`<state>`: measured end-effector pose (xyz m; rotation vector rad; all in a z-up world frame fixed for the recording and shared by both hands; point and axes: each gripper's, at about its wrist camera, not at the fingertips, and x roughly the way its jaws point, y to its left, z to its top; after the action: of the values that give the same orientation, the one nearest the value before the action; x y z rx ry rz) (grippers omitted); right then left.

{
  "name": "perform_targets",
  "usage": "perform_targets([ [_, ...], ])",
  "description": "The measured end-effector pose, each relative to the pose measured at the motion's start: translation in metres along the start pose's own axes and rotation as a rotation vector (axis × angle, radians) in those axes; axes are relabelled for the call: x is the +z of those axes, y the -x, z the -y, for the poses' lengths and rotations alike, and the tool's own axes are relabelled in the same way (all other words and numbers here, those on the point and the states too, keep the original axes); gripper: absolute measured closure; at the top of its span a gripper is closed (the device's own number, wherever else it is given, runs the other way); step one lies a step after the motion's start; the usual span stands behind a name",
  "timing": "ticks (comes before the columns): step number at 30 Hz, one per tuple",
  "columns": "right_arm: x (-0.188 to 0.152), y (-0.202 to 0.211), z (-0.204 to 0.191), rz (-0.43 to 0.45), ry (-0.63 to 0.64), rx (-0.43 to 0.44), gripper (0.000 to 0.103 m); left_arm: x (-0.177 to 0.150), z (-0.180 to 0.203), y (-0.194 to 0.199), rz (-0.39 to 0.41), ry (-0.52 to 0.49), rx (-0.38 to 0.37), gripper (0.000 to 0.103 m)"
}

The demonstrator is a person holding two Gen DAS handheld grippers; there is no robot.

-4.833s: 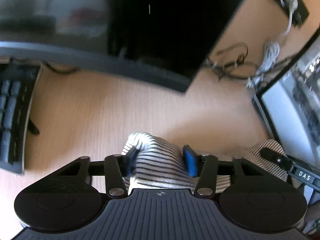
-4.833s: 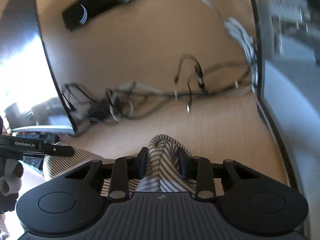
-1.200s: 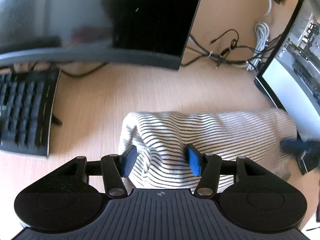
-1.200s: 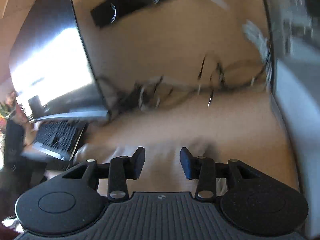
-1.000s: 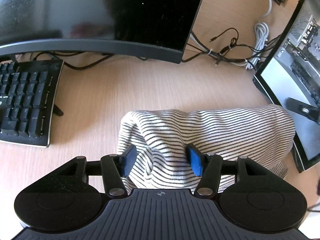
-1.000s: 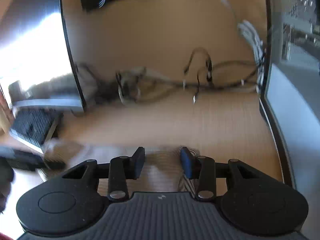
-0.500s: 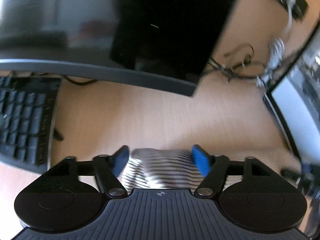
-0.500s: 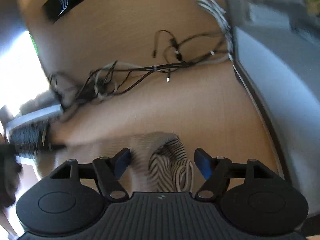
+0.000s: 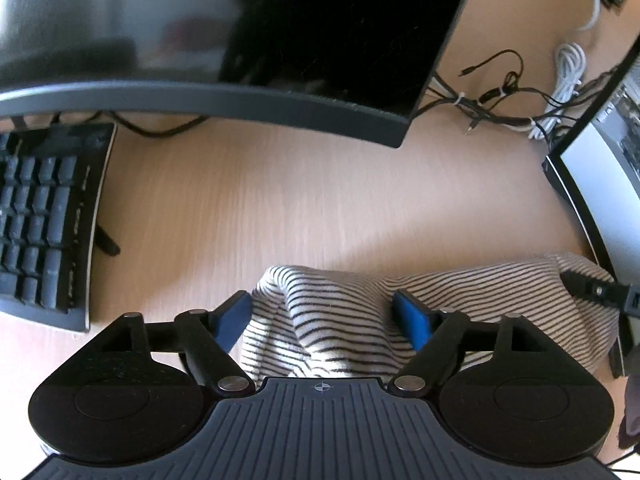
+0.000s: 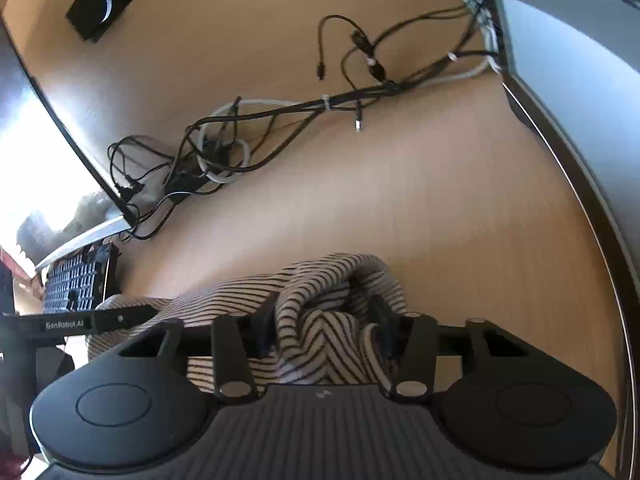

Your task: Fold clothes

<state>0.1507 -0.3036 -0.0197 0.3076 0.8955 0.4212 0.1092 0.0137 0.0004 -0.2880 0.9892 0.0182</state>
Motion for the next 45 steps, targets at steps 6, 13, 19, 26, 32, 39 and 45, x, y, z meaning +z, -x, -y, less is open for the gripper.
perform_targets([
  [6, 0.024, 0.021, -0.022, 0.13, 0.085, 0.047, 0.071, 0.007, -0.001, 0.01, 0.071, -0.004, -0.089, 0.068],
  [13, -0.02, 0.049, -0.022, 0.127, 0.127, 0.038, 0.078, 0.005, 0.001, 0.058, 0.214, -0.085, -0.132, 0.073],
  [19, -0.055, 0.056, -0.006, 0.098, 0.054, 0.047, 0.078, -0.055, -0.014, 0.059, 0.107, -0.1, -0.137, 0.069],
  [26, -0.056, 0.054, -0.022, 0.104, 0.161, -0.012, 0.078, -0.034, -0.018, 0.097, 0.246, -0.05, -0.149, 0.056],
  [32, -0.055, 0.058, -0.026, 0.101, 0.213, -0.022, 0.076, -0.016, 0.013, 0.092, 0.298, -0.13, -0.23, 0.043],
  [39, -0.04, 0.091, -0.046, 0.216, 0.332, -0.11, 0.051, -0.05, 0.022, 0.042, 0.091, -0.181, -0.203, 0.043],
  [45, -0.029, 0.087, -0.068, 0.227, 0.37, 0.029, 0.051, -0.043, 0.022, 0.035, 0.076, -0.177, -0.217, 0.04],
])
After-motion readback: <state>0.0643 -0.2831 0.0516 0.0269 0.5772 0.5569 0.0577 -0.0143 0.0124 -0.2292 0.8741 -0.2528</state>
